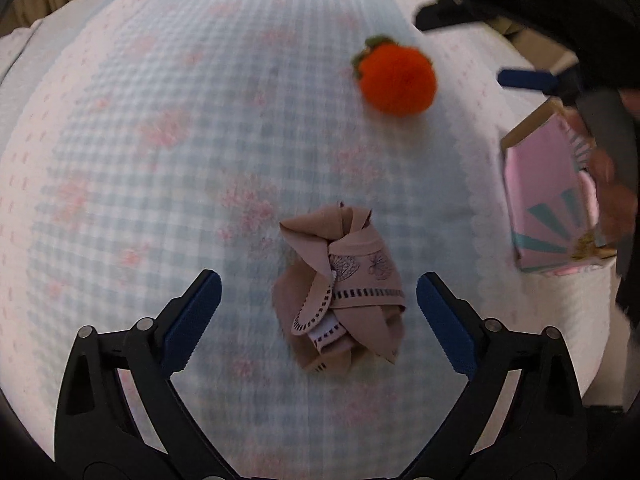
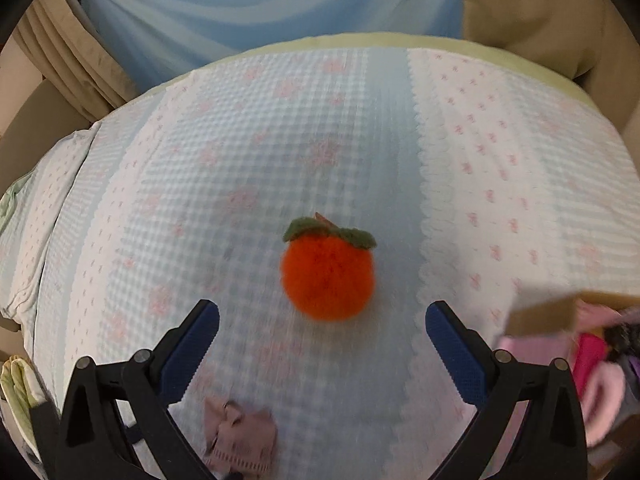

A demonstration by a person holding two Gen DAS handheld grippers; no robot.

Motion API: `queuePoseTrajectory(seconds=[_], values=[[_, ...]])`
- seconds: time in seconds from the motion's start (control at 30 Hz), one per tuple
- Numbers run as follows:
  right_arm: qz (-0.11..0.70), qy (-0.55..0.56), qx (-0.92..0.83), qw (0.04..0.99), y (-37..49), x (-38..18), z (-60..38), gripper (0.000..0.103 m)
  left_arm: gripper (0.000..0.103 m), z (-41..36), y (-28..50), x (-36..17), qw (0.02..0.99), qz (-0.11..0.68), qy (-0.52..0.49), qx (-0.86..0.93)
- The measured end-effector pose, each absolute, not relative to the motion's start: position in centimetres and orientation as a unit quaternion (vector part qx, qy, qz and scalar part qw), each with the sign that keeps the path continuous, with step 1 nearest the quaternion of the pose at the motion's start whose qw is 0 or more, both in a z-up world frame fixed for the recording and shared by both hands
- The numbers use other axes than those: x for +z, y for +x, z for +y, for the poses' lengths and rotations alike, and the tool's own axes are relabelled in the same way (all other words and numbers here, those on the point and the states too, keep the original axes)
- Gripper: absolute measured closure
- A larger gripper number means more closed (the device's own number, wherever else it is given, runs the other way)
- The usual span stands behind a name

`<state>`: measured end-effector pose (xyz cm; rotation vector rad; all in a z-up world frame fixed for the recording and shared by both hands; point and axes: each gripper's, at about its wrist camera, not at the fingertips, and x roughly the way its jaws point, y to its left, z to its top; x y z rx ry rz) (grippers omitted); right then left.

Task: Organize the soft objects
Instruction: 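Grasp the beige cloth with the left tool while the right tool grasps the orange pompom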

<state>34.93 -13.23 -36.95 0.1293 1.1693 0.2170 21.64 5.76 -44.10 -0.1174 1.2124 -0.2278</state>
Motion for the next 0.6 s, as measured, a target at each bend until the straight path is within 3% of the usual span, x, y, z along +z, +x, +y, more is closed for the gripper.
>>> queuePoseTrajectory(seconds=[0.3,0.4,0.47,0.6], values=[[0.568,0.043,0.122,0.813,38.2,-41.7,-11.9,0.008,0.024,3.9,21.3,-48.7,0.807,0.582,-0.026,-0.096],[0.575,0.046,0.131,0.806,38.8,-43.1,-11.4,0.028,0.038,2.9,21.1,-49.1,0.814,0.572,-0.003,-0.096],[0.580,0.043,0.132,0.803,39.1,-43.8,-11.0,0.040,0.039,2.1,20.9,-49.2,0.818,0.566,0.015,-0.101],[0.581,0.049,0.128,0.802,39.3,-44.2,-11.0,0.055,0.051,1.3,20.9,-49.4,0.821,0.561,0.031,-0.103]])
